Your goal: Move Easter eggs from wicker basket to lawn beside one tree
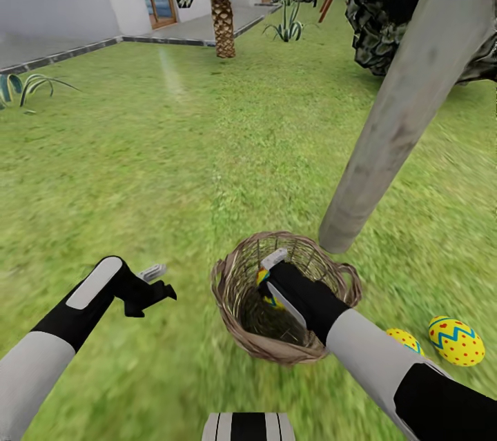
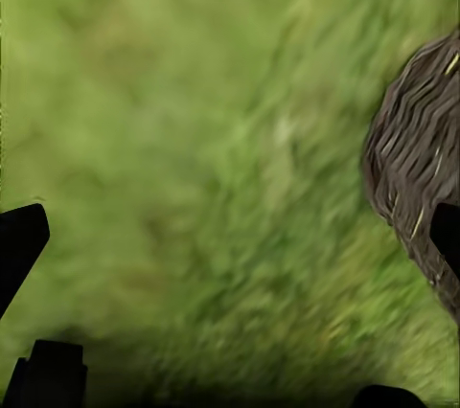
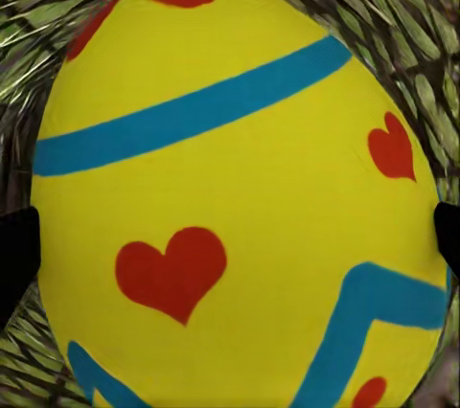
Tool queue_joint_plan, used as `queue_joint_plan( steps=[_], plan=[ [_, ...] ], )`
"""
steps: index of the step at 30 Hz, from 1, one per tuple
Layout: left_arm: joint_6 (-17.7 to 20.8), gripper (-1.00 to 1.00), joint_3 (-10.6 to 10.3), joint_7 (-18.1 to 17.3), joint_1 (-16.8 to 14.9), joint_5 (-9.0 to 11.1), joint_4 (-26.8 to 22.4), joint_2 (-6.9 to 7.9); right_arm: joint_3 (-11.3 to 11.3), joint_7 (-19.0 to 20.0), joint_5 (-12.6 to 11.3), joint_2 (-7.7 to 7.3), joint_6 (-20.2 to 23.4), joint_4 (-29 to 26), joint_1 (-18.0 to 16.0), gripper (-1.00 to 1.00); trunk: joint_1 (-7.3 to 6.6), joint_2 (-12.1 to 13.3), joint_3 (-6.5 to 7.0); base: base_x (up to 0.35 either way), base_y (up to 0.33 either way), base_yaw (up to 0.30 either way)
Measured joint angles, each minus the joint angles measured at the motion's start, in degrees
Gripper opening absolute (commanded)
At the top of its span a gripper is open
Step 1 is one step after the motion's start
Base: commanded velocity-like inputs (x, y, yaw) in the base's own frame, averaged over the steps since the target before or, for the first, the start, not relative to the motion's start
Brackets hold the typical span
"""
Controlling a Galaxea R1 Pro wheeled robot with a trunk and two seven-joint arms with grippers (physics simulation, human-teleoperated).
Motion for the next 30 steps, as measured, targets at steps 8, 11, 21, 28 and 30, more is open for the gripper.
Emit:
queue_joint_plan(
  steps=[8, 11, 21, 28, 30],
  plan=[
    [-0.40, 1.00, -0.03, 0.06, -0.03, -0.17, 1.21, -0.47, -2.06, 0.03, 0.06, -2.49, 6.21, -4.25, 0.00, -1.00, -0.21, 0.11, 1.77, 0.000, 0.000, 0.000],
    [-0.45, 1.00, -0.08, 0.07, -0.02, -0.24, 1.14, -0.71, -2.05, 0.03, -0.01, -2.80, 6.34, -4.90, 0.00, -1.00, -0.29, 0.15, 2.44, 0.000, 0.000, 0.000],
    [-0.46, 1.00, -0.18, 0.09, 0.01, -0.30, 1.19, -0.74, -3.07, 0.22, -5.51, -8.33, 6.80, -19.29, 0.56, -1.00, -0.54, 0.28, 4.66, 0.000, 0.000, 0.000],
    [-0.46, 1.00, -0.18, 0.06, -0.01, -0.30, 1.19, -0.74, -3.13, 0.23, -15.68, -16.52, 7.02, -26.23, 0.62, -1.00, -0.72, 0.37, 6.21, 0.000, 0.000, 0.000],
    [-0.49, 1.00, -0.19, 0.05, -0.01, -0.31, 1.24, -0.75, -3.13, 0.82, -20.65, -18.76, 6.76, -27.81, 0.66, -1.00, -0.77, 0.40, 6.65, 0.000, 0.000, 0.000]
  ],
)
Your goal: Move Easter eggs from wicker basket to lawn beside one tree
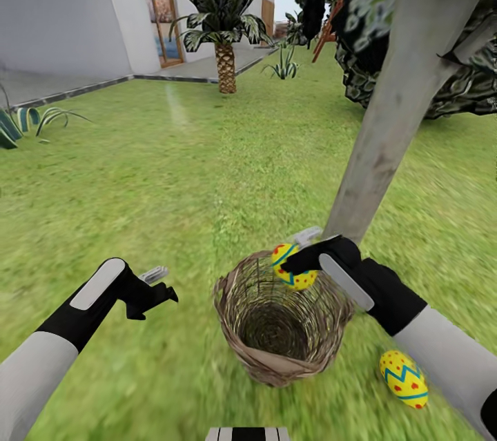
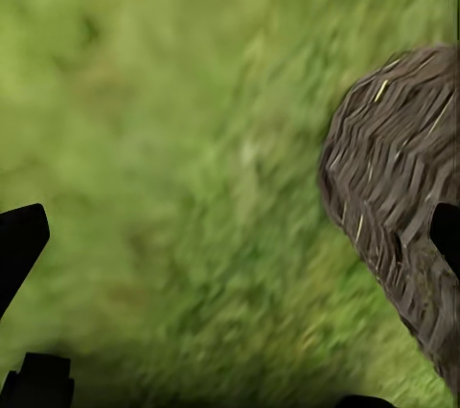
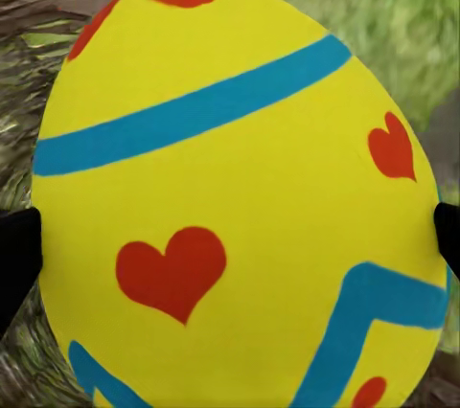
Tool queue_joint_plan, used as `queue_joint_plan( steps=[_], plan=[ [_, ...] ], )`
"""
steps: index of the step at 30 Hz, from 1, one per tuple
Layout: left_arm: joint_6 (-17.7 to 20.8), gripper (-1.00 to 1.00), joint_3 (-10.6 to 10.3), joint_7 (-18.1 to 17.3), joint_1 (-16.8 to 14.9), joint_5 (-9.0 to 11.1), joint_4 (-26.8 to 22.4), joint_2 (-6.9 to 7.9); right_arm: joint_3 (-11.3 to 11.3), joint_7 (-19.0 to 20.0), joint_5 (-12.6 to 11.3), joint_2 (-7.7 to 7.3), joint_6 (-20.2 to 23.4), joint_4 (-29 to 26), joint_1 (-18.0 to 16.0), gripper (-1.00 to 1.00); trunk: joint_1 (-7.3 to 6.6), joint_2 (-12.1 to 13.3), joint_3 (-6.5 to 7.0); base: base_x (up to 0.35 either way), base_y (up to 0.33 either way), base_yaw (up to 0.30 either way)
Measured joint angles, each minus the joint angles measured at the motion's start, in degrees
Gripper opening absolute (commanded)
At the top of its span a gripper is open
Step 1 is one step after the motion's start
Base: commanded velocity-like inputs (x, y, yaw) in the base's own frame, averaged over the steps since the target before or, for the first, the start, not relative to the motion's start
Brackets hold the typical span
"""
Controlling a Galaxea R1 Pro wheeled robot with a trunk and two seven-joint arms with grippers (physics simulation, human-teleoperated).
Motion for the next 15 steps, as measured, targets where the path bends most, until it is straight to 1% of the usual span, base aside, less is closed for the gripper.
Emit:
queue_joint_plan(
  steps=[1, 2, 3, 5, 11, 15],
  plan=[
    [0.00, 1.00, 0.00, 0.01, 0.00, 0.00, 0.00, 0.00, 0.50, 0.10, -2.23, -1.07, -0.08, -0.89, 0.00, -1.00, -0.03, 0.01, 0.22, 0.000, 0.000, 0.000],
    [-0.33, 1.00, 0.31, -0.32, 0.32, 0.34, 0.16, -0.33, 0.54, 0.37, -3.08, -1.35, -0.55, -0.60, 0.06, -1.00, -0.03, 0.01, 0.22, 0.000, 0.000, 0.000],
    [-0.37, 1.00, 0.26, -0.25, 0.54, 0.63, -0.16, -0.66, 0.86, 0.26, -2.92, -1.09, -0.55, -0.93, -0.16, -1.00, -0.03, 0.02, 0.22, 0.000, 0.000, 0.000],
    [-0.37, 1.00, 0.22, -0.11, 0.54, 0.60, -0.60, -0.63, 1.29, 0.30, -2.98, -1.11, -0.28, -1.57, -0.19, -1.00, -0.03, 0.02, 0.22, 0.000, 0.000, 0.000],
    [-0.25, 1.00, 0.25, 0.27, 0.54, 0.55, -0.25, -2.58, 1.07, 0.21, -2.18, -1.11, -0.67, -1.49, 0.30, -1.00, -0.18, 0.09, 1.55, 0.000, 0.000, 0.000],
    [-0.24, 1.00, 0.34, 0.26, 0.54, 0.56, -0.12, -3.76, 1.04, 0.26, -2.88, -1.25, -0.61, -1.48, 0.33, -1.00, -0.29, 0.15, 2.43, 0.000, 0.000, 0.000]
  ],
)
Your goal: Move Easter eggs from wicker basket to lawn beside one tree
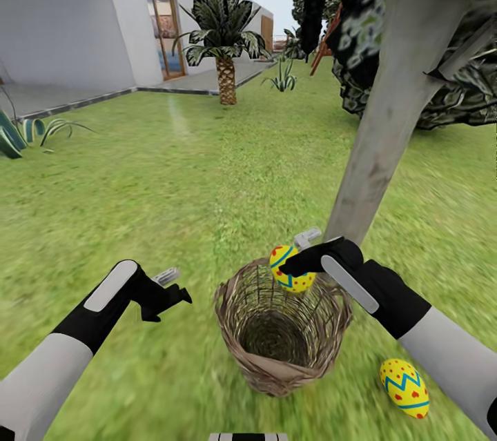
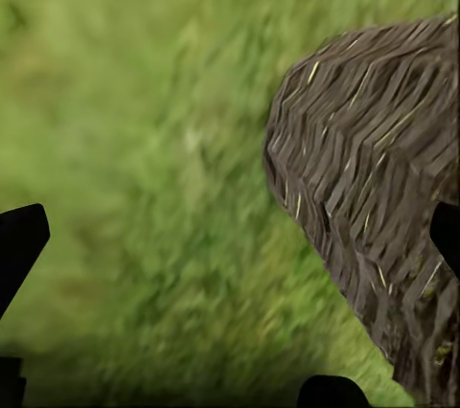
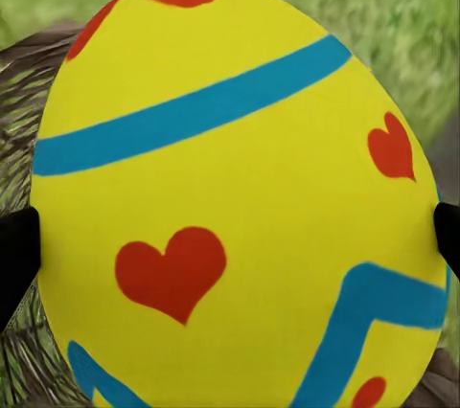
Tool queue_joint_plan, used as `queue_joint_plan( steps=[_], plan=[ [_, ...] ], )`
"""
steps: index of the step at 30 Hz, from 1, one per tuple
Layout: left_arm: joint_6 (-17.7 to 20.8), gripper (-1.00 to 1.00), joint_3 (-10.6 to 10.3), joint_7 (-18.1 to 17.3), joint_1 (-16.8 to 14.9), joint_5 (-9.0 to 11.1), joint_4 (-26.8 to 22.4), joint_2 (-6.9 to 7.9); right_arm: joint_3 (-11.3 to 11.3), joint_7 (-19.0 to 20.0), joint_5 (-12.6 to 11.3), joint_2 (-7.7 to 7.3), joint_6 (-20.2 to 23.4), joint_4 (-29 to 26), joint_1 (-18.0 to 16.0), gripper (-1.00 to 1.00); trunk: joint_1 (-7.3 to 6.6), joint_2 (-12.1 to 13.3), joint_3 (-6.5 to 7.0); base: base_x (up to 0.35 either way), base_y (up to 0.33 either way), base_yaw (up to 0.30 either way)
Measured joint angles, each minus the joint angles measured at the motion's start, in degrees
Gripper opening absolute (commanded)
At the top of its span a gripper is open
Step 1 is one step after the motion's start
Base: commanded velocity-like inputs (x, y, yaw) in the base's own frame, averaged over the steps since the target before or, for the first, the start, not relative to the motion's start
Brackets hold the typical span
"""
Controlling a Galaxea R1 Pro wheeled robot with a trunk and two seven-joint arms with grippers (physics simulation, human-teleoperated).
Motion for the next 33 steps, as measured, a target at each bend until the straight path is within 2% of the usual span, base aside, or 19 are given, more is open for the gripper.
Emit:
queue_joint_plan(
  steps=[4, 6, 14, 18, 22, 27, 33],
  plan=[
    [0.01, 1.00, 0.01, -0.05, 0.00, -0.02, 0.08, -0.01, 0.06, 0.00, -0.47, 0.05, 0.08, 0.01, 0.01, -1.00, -0.10, 0.05, 0.89, -0.052, 0.000, 0.000],
    [0.01, 1.00, 0.01, -0.05, 0.00, -0.02, 0.09, -0.01, 0.01, -0.05, 0.29, 0.00, 0.11, 0.01, -0.01, -1.00, -0.13, 0.08, 1.33, -0.274, 0.000, 0.000],
    [0.01, 1.00, 0.66, -0.13, 0.00, -0.03, 0.22, -0.01, 0.05, -0.05, 0.29, -0.04, 0.11, 0.01, 0.02, -1.00, -0.33, 0.19, 3.10, -0.320, 0.000, 0.000],
    [0.01, 1.00, 0.79, -0.14, 0.00, -0.02, 0.25, -0.01, 0.00, -0.05, 0.26, -0.04, 0.19, 0.01, 0.02, -1.00, -0.52, 0.35, 3.98, -0.074, 0.000, 0.000],
    [0.01, 1.00, 0.80, -0.14, 0.00, -0.03, 0.26, -0.01, 0.02, -0.05, 0.06, -0.03, 0.20, 0.01, 0.02, -1.00, -1.39, 1.95, 4.70, -0.004, 0.000, -0.048],
    [0.00, 1.00, 0.85, -0.14, -0.02, -0.02, 0.28, -0.03, -0.01, -0.05, 0.01, -0.05, 0.30, 0.09, 0.07, -1.00, -2.49, 3.95, 5.74, 0.000, 0.000, -0.249],
    [0.00, 1.00, 0.82, -0.14, -0.01, -0.02, 0.36, -0.03, -0.04, -0.10, 0.29, -0.21, 0.32, 0.48, 0.09, -1.00, -3.80, 6.36, 7.04, -0.170, 0.000, -0.270]
  ],
)
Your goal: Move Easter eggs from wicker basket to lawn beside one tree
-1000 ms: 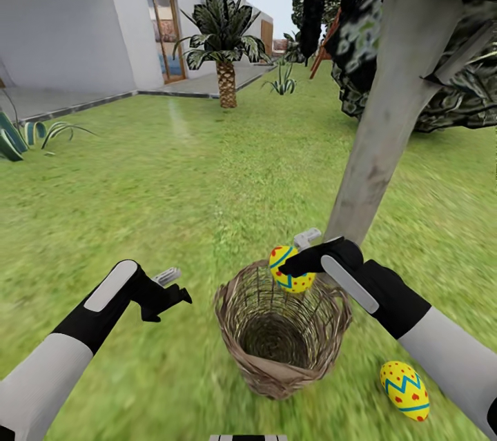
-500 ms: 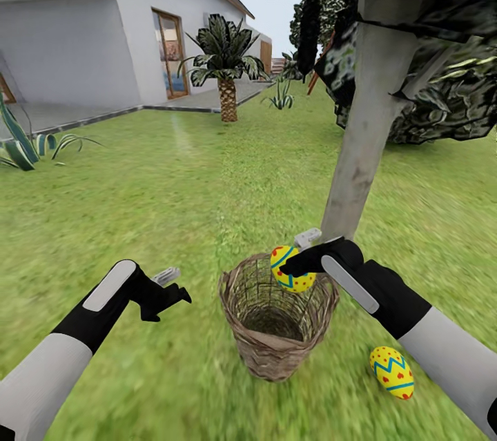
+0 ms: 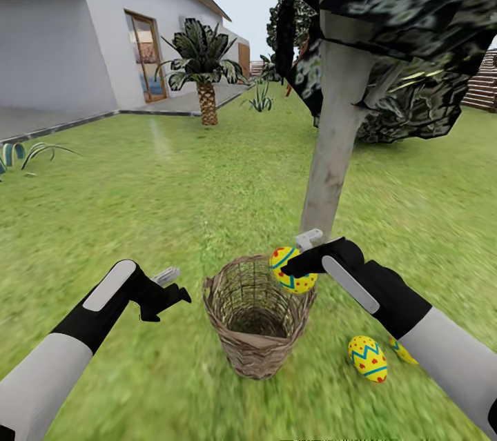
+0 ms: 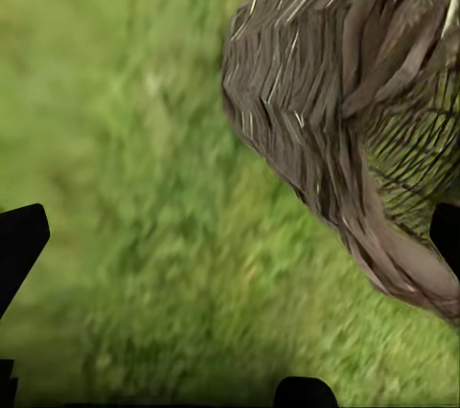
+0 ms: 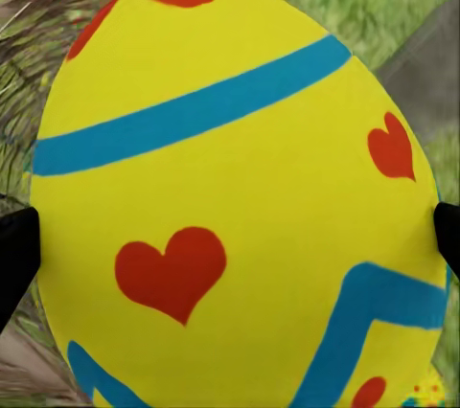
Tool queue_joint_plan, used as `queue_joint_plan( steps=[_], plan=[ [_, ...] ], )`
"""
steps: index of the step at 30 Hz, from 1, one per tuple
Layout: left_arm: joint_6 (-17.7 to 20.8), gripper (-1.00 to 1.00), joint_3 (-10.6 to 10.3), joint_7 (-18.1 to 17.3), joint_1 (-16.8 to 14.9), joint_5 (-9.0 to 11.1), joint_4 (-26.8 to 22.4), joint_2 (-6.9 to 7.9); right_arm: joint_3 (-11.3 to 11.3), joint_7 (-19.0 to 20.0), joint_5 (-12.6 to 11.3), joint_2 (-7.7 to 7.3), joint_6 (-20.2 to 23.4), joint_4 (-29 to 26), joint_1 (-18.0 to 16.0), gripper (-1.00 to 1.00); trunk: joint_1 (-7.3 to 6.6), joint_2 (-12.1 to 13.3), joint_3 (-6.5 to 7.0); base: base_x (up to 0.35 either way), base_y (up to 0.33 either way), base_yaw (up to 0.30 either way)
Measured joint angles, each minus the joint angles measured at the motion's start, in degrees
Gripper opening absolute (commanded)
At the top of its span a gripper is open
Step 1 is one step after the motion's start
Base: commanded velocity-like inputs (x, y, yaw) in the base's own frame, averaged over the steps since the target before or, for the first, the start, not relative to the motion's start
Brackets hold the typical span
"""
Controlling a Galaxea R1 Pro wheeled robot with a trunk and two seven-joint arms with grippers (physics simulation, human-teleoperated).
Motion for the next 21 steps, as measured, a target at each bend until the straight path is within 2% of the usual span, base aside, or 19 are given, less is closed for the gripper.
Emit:
queue_joint_plan(
  steps=[4, 6, 11, 14, 16, 18, 21],
  plan=[
    [-0.02, 1.00, -0.03, 0.00, 0.00, 0.18, 0.10, -0.30, -0.06, -0.22, 0.50, -0.44, -0.21, 4.06, -0.01, -1.00, -0.89, 1.60, 0.88, -0.004, 0.000, -0.270],
    [-0.03, 1.00, -0.05, 0.02, 0.00, 0.06, 0.15, -1.44, -0.10, -0.22, 0.47, -1.51, -0.26, 4.63, 0.00, -1.00, -1.33, 2.40, 1.33, 0.000, 0.000, -0.270],
    [-0.02, 1.00, -0.12, 0.03, 0.00, -0.09, 0.23, -2.73, -0.26, -1.51, 1.55, -2.73, -0.40, 10.01, 0.01, -1.00, -2.43, 4.41, 2.45, 0.000, 0.000, -0.270],
    [-0.10, 1.00, -0.25, 0.24, 0.00, -0.33, 0.51, -4.47, -0.31, -2.64, 3.02, -4.07, -0.55, 11.05, 0.01, -1.00, -3.09, 5.61, 3.13, 0.000, 0.000, -0.270],
    [-0.11, 1.00, -0.39, 0.33, 0.01, -0.56, 2.58, -6.36, -0.32, -3.04, 3.66, -4.44, -1.99, 11.89, 0.01, -1.00, -3.52, 6.41, 3.58, 0.000, 0.000, -0.270],
    [-0.05, 1.00, -0.44, 0.41, 0.00, -0.72, 3.60, -8.14, -0.36, -4.81, 5.51, -4.49, -3.94, 12.32, 0.01, -1.00, -3.96, 7.22, 4.03, 0.000, 0.000, -0.270],
    [-0.12, 1.00, -0.45, 0.44, 0.00, -0.88, 3.86, -9.50, -0.37, -9.35, 6.87, -4.52, -5.40, 12.49, 0.01, -1.00, -4.62, 8.42, 4.71, 0.000, 0.000, -0.270]
  ],
)
